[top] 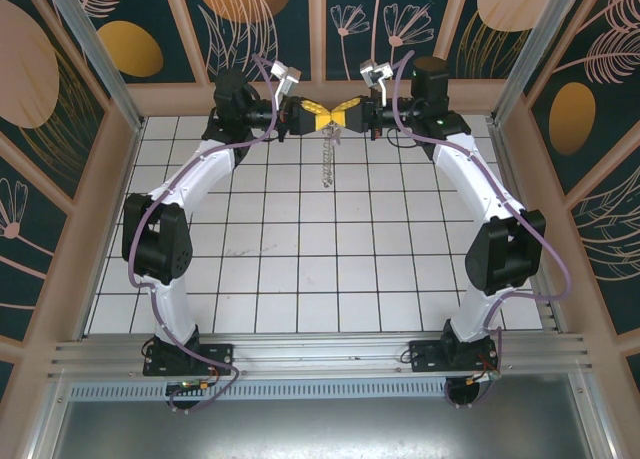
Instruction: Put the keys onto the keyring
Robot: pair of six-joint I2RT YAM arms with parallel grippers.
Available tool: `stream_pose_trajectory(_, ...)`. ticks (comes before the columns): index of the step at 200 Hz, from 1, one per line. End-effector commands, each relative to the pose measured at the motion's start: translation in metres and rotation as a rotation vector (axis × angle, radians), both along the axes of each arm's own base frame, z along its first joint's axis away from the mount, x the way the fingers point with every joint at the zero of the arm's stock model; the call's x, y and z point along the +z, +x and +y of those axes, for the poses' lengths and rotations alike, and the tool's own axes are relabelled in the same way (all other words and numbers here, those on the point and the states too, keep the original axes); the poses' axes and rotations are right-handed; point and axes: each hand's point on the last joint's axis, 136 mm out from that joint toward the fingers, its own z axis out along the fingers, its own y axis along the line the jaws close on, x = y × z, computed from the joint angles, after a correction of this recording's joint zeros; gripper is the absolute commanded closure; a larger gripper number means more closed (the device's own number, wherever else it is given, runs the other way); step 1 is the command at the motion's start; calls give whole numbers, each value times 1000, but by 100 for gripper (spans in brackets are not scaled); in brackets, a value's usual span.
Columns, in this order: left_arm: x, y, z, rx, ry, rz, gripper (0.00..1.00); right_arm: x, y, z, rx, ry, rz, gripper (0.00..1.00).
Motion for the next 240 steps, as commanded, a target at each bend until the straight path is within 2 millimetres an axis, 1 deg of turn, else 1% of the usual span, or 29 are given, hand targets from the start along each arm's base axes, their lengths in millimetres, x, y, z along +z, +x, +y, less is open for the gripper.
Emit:
stream_pose_trajectory(1,1,-12,-8,-42,12,-21,100,13,-2,6,28,28,-52,100)
stream_pose_trajectory(27,3,-3,-8,24,0,-26,100,16,3,6,9,37,-43,100)
stream_pose_trajectory(34,4,-1,-8,37,-8,-25,100,17,4,5,2,41,-40,95)
stream_pose_trajectory(45,6,0,-8,51,-20,-29,100,20,7,3,-14,49,-41,83)
stream_pose_trajectory(69,8,3,-7,67,-37,-29,100,27,9,-7,-46,70,-41,70)
stream_pose_trajectory(99,12,3,-7,76,-53,-33,100,33,10,-21,-98,91,-47,63)
stream_pose_trajectory(125,17,2,-6,84,-72,-38,100,28,13,-37,-176,106,-37,61)
stream_pose_trajectory(126,18,2,-6,83,-74,-40,100,31,13,-37,-179,111,-48,61)
stream_pose_trajectory(127,19,2,-6,83,-74,-40,100,28,13,-38,-183,109,-35,61)
stream_pose_trajectory(128,19,1,-6,82,-75,-39,100,30,13,-39,-185,113,-44,61)
stream_pose_trajectory(129,19,2,-6,82,-75,-38,100,28,13,-39,-189,111,-36,61)
stream_pose_trajectory(130,18,2,-6,83,-75,-37,100,30,13,-40,-191,116,-46,61)
stream_pose_trajectory(133,20,1,-6,83,-78,-39,100,29,13,-43,-202,119,-42,61)
stream_pose_trajectory(151,23,0,-4,89,-92,-44,100,18,16,-55,-266,139,-17,61)
stream_pose_trajectory(168,25,0,-4,95,-100,-43,100,6,15,-59,-295,141,4,60)
stream_pose_trajectory(183,29,-1,-3,98,-111,-48,100,-2,12,-57,-305,134,15,60)
stream_pose_trajectory(199,31,-2,-2,97,-119,-48,100,-10,9,-54,-319,118,18,56)
stream_pose_trajectory(219,34,-3,-2,93,-126,-48,100,-19,5,-46,-316,83,13,53)
stream_pose_trajectory(240,35,-4,-2,90,-129,-48,100,-25,0,-35,-301,49,3,52)
